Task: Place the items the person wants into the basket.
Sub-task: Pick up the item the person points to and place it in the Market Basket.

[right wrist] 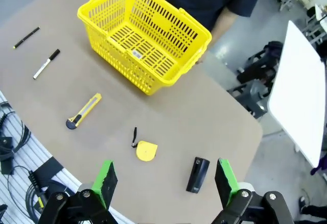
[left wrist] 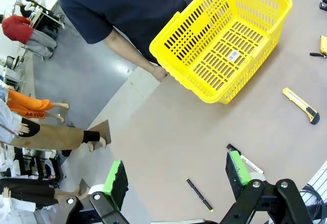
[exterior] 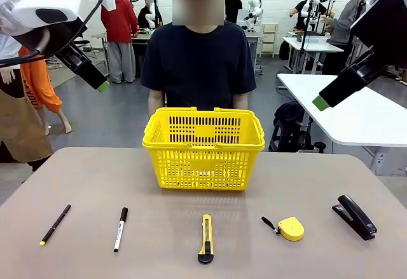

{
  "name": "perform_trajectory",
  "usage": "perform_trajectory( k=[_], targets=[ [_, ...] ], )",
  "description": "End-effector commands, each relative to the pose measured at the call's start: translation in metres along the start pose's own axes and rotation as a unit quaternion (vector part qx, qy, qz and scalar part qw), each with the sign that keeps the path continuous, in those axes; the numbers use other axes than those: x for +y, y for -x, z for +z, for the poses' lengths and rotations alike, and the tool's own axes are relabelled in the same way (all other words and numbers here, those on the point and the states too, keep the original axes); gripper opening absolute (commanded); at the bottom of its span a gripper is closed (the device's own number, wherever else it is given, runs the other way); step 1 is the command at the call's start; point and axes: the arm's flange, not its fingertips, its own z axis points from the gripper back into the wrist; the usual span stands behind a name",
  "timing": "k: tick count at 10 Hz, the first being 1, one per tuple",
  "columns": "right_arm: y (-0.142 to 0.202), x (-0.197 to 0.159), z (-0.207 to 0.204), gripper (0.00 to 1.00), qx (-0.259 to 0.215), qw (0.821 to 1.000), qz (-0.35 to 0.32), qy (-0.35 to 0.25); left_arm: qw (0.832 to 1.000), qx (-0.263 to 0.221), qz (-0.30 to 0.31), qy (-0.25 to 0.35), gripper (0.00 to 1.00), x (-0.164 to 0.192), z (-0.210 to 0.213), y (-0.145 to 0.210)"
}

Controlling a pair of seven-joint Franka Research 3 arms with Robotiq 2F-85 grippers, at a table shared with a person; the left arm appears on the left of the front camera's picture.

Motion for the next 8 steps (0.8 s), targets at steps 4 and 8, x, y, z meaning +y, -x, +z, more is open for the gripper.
perform_trajectory(
  k=[4, 8],
  targets=[
    [0.085, -0.143, -0.013, 1.0, -0.093, 0.939, -0.059, -0.325, 0.953, -0.056, 0.066, 0.289, 1.0, 0.118, -0.013, 0.054],
    [0.212, -0.245, -0.028, 1.0, -0.175, 0.897, -0.17, -0.367, 0.928, -0.09, 0.207, 0.298, 1.0, 0.221, 0.007, 0.171]
  ],
)
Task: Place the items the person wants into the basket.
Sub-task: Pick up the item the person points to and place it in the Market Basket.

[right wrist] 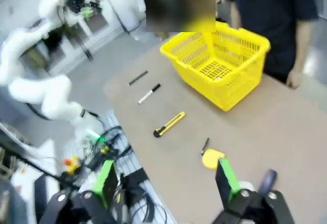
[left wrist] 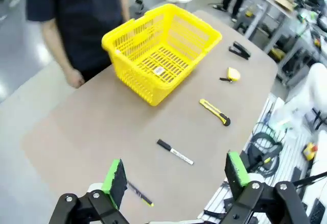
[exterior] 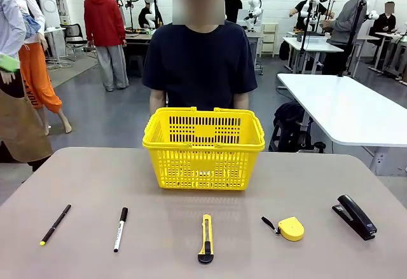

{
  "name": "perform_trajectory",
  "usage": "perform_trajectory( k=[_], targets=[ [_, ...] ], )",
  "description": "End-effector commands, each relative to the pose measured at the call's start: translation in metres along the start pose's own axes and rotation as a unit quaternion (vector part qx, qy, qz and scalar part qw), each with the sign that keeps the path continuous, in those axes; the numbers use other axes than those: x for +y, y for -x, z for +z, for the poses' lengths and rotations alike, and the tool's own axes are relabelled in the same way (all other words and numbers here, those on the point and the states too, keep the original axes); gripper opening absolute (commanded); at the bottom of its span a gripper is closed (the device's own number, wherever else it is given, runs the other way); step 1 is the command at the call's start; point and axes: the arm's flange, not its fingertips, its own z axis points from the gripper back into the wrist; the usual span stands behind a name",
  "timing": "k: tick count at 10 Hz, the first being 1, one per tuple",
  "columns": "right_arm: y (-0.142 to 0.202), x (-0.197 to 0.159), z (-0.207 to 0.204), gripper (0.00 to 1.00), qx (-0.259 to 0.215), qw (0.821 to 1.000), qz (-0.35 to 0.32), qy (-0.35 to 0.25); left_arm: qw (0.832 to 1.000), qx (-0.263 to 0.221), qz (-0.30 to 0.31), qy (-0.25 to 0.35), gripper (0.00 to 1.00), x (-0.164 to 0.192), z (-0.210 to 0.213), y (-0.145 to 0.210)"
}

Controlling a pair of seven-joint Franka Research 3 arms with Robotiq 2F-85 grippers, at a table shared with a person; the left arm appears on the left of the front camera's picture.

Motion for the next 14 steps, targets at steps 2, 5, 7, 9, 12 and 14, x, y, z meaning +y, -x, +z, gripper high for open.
perform_trajectory(
  k=[2, 5, 7, 9, 12, 14],
  targets=[
    [0.019, 0.007, 0.032, 1.0, -0.035, 0.999, -0.018, 0.016, 0.995, -0.045, 0.068, -0.049, 1.0, 0.025, 0.053, 0.033],
    [0.024, 0.031, 0.065, 1.0, -0.038, 0.995, -0.031, 0.083, 0.987, -0.071, 0.129, -0.064, 1.0, 0.042, 0.073, 0.068],
    [0.027, 0.045, 0.08, 1.0, -0.036, 0.99, -0.043, 0.128, 0.983, -0.083, 0.145, -0.073, 1.0, 0.039, 0.082, 0.081],
    [0.024, 0.058, 0.084, 1.0, -0.048, 0.989, -0.024, 0.138, 0.98, -0.067, 0.161, -0.097, 1.0, 0.033, 0.081, 0.081],
    [0.025, 0.048, 0.085, 1.0, -0.045, 0.99, -0.04, 0.129, 0.982, -0.075, 0.154, -0.075, 1.0, 0.044, 0.087, 0.082],
    [0.025, 0.048, 0.085, 1.0, -0.045, 0.99, -0.04, 0.129, 0.982, -0.075, 0.154, -0.075, 1.0, 0.044, 0.087, 0.082]
  ],
)
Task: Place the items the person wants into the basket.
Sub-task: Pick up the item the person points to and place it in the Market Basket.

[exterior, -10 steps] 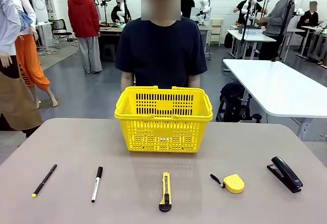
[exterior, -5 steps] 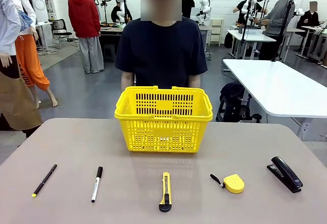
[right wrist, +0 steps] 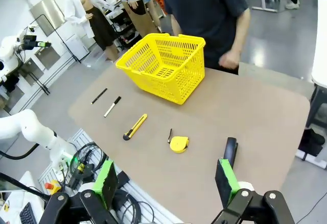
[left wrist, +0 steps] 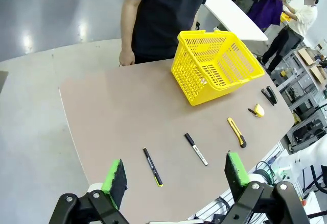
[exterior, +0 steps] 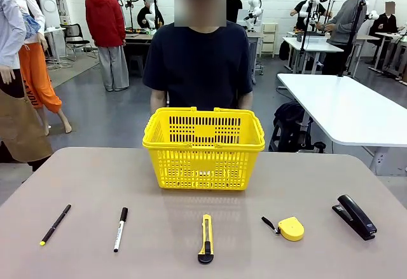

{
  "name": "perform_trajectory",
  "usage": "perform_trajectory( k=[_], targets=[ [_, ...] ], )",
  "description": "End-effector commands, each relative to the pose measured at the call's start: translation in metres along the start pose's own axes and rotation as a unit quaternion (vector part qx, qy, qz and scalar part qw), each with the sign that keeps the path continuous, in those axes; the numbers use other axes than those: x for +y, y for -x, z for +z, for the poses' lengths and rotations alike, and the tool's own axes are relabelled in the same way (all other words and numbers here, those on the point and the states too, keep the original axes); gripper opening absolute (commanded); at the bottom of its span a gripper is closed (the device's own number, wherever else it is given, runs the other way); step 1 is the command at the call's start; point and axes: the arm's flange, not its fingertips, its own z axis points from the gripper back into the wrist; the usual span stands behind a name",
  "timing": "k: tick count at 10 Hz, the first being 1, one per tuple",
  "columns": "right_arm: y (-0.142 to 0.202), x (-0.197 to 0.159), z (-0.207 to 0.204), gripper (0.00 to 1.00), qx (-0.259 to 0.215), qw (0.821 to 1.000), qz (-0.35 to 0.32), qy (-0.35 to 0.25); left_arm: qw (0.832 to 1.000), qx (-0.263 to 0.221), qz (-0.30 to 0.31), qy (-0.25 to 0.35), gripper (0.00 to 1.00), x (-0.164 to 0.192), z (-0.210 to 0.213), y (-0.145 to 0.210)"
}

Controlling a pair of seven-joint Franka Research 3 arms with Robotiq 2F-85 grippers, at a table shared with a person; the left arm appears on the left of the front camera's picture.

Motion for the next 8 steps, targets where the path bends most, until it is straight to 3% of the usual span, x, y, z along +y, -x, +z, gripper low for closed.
perform_trajectory(
  k=[1, 8],
  targets=[
    [-0.0005, -0.0005, -0.0018, 1.0, -0.005, 1.0, 0.006, -0.011, 1.0, -0.003, -0.007, 0.008, 1.0, 0.0006, 0.0013, 0.0009],
    [-0.0005, -0.0005, -0.0018, 1.0, -0.005, 1.0, 0.006, -0.011, 1.0, -0.003, -0.007, 0.008, 1.0, 0.0006, 0.0013, 0.0009]
  ],
)
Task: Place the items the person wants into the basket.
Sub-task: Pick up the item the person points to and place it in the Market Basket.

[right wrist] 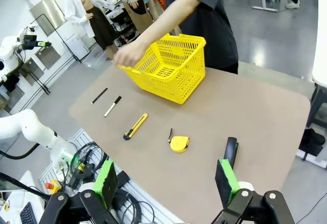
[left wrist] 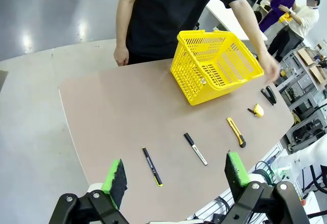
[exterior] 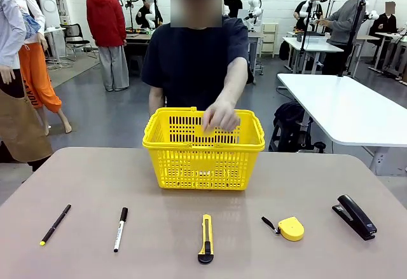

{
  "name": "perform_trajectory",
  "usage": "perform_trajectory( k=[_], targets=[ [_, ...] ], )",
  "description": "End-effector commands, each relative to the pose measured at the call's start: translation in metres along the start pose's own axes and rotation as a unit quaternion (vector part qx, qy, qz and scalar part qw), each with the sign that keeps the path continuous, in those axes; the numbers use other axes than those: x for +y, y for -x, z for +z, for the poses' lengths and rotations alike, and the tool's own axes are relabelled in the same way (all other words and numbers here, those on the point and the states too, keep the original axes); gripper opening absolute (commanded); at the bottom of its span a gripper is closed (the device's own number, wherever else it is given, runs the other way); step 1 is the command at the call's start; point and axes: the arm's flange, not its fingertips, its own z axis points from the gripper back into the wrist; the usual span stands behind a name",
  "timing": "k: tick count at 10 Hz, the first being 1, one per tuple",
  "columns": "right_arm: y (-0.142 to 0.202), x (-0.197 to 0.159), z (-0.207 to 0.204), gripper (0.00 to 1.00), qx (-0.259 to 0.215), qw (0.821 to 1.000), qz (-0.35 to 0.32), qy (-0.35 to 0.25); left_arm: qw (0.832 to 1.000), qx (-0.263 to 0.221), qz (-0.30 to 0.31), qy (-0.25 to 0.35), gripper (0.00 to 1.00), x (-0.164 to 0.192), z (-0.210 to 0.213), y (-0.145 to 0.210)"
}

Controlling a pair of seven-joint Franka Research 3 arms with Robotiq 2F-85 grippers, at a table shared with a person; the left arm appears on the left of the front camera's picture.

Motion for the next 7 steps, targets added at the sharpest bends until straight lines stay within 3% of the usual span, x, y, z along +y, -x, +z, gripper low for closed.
perform_trajectory(
  k=[1, 7],
  targets=[
    [-0.0006, -0.0006, -0.0017, 1.0, -0.005, 1.0, 0.006, -0.01, 1.0, -0.004, -0.008, 0.007, 1.0, 0.0007, 0.0008, 0.0003],
    [-0.0006, -0.0006, -0.0017, 1.0, -0.005, 1.0, 0.006, -0.01, 1.0, 0.0, 0.0, 0.0, 1.0, 0.0, 0.0, 0.0]
  ],
)
